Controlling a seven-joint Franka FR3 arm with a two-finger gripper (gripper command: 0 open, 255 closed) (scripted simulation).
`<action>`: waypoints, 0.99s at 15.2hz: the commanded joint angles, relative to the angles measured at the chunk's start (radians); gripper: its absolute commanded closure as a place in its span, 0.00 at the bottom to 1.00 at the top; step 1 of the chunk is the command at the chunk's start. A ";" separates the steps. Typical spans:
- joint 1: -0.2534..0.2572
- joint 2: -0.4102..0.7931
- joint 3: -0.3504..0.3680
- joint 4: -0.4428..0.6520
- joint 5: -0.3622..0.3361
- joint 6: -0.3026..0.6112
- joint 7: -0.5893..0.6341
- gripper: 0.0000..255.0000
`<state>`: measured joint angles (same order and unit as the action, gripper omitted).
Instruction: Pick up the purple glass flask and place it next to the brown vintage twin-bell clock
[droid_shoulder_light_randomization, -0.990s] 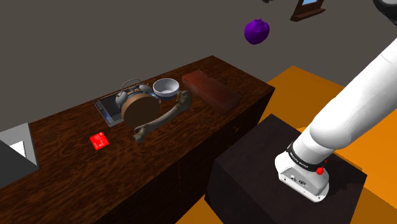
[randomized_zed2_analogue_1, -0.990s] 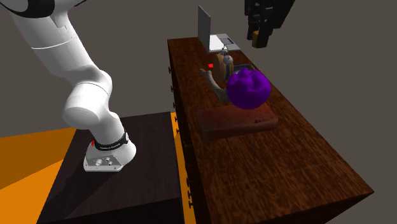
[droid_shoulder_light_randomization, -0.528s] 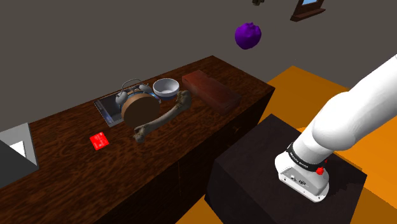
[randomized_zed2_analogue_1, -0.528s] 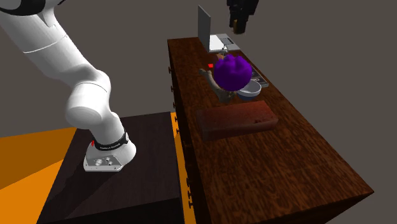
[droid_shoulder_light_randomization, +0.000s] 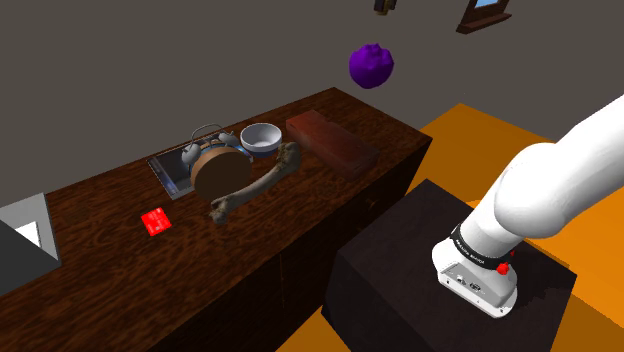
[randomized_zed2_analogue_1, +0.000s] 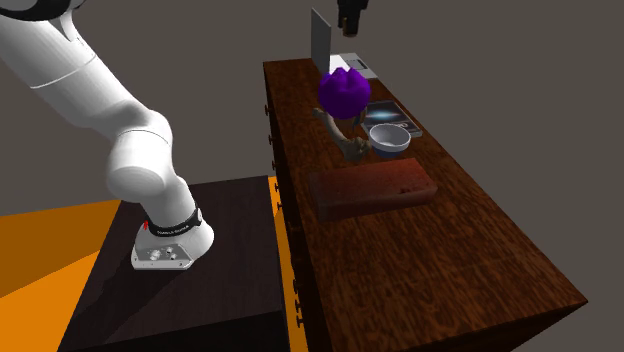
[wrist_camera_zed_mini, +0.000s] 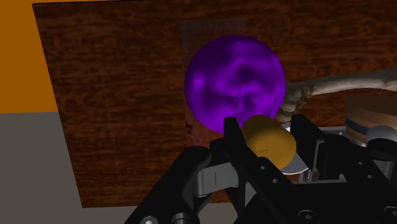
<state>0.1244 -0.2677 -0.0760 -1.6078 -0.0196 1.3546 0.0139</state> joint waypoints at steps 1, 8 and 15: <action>0.019 -0.015 0.036 -0.008 0.008 -0.006 0.057 1.00; 0.079 -0.002 0.155 0.004 0.038 -0.006 0.239 1.00; 0.141 0.066 0.274 0.078 0.054 -0.009 0.423 1.00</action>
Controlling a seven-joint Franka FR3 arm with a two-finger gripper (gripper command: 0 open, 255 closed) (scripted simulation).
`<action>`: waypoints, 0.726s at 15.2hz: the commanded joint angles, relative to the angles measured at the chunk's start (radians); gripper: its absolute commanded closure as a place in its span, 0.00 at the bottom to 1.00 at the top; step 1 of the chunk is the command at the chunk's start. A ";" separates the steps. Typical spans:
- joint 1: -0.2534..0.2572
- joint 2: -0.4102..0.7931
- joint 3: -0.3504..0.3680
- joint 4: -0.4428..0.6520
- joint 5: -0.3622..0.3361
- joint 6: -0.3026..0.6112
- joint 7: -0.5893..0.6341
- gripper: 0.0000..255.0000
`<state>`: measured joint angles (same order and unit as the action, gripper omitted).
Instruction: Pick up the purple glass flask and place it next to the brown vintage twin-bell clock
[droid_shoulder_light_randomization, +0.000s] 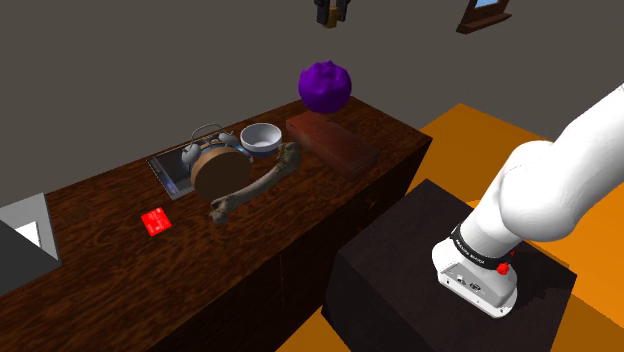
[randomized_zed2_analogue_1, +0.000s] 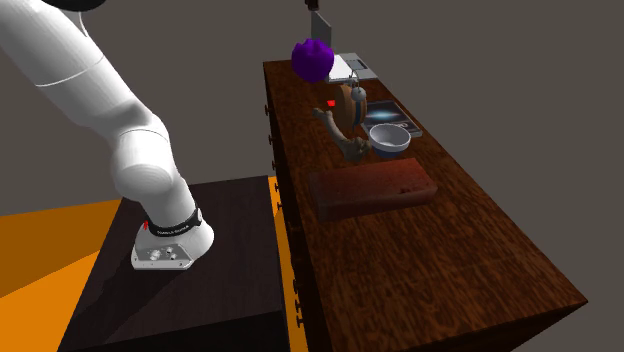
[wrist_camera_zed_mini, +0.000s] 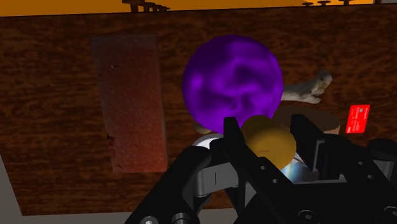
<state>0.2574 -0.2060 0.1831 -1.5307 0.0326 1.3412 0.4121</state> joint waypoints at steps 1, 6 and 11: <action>0.018 0.018 0.031 0.017 0.002 0.003 0.051 1.00; 0.070 0.111 0.117 0.120 -0.012 -0.008 0.188 1.00; 0.091 0.130 0.144 0.096 -0.016 0.033 0.235 1.00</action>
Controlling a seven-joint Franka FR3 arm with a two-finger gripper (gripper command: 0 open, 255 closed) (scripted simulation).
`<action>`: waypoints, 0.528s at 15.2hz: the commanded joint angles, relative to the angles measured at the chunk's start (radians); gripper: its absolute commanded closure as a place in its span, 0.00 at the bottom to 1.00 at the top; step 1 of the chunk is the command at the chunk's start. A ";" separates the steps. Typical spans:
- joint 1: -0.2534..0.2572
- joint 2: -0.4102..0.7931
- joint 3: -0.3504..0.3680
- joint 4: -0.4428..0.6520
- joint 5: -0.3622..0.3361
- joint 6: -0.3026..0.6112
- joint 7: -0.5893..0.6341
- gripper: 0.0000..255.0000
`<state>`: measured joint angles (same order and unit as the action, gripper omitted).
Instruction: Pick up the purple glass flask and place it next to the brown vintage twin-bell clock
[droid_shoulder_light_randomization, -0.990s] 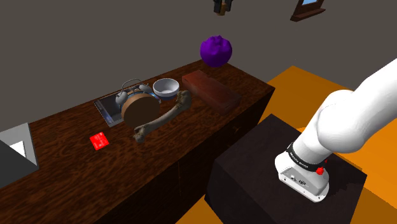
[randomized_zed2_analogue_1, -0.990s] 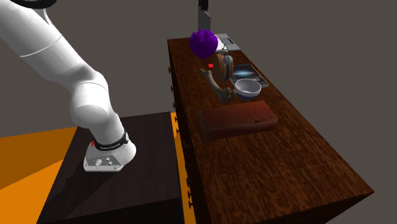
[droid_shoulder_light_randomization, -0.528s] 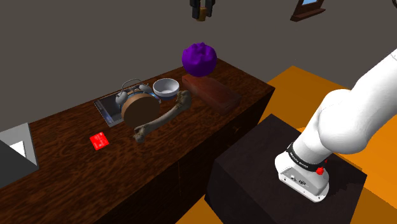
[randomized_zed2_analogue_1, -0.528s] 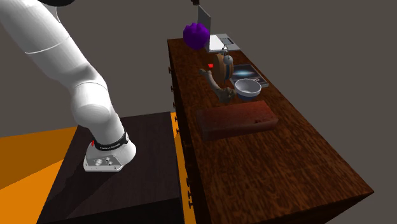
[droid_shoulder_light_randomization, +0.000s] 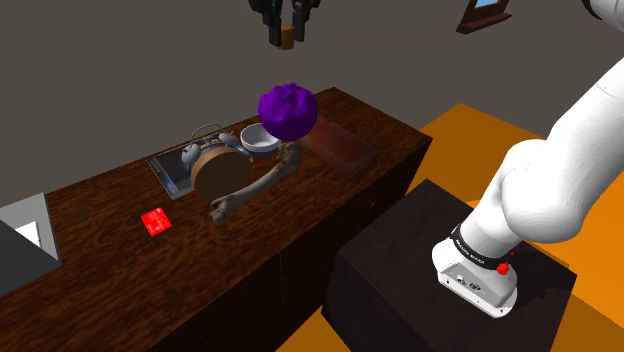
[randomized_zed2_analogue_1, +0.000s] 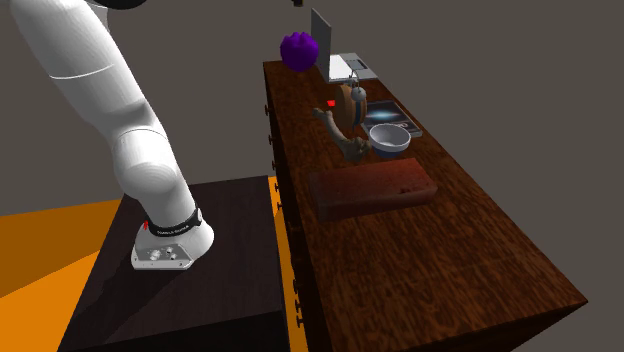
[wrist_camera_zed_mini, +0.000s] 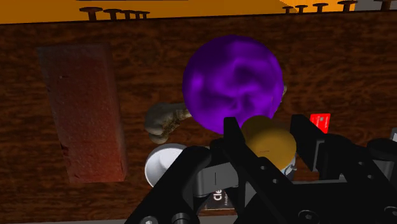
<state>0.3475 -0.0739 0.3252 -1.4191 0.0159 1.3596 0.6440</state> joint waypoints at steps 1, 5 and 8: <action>0.001 -0.011 0.000 -0.040 0.003 0.031 0.001 1.00; -0.001 -0.040 -0.004 -0.129 0.012 0.092 -0.005 1.00; -0.002 -0.058 -0.006 -0.190 0.017 0.137 -0.010 1.00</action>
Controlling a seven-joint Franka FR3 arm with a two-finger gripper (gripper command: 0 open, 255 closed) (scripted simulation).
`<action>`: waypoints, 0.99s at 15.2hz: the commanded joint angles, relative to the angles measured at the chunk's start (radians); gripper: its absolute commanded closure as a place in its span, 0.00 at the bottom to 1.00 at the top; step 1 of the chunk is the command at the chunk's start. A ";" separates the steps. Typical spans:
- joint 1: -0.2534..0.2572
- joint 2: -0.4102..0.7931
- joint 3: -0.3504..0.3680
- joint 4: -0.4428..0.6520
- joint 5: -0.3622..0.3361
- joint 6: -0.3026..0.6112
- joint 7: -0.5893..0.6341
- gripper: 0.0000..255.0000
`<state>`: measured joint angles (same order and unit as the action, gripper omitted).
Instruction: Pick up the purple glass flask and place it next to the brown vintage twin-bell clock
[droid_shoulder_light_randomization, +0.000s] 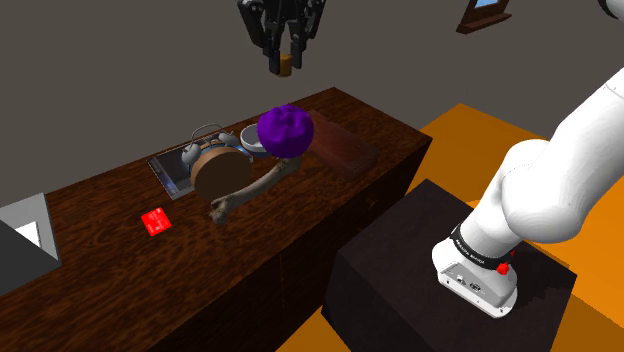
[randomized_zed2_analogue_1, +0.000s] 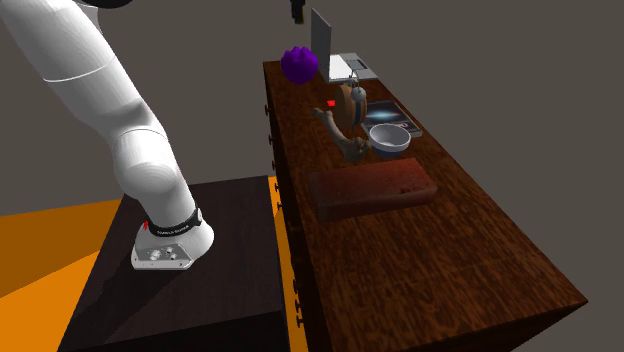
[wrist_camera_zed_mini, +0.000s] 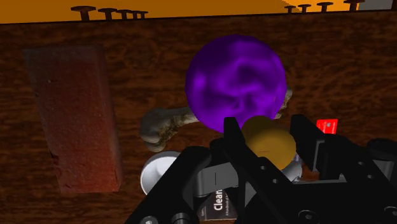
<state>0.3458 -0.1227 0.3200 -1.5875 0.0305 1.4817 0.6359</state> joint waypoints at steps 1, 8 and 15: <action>0.000 -0.014 -0.001 -0.041 0.004 0.029 -0.003 1.00; 0.000 -0.043 -0.004 -0.168 0.013 0.128 -0.009 1.00; 0.002 -0.060 -0.004 -0.280 0.018 0.224 -0.013 1.00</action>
<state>0.3483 -0.1814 0.3171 -1.8548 0.0488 1.6928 0.6242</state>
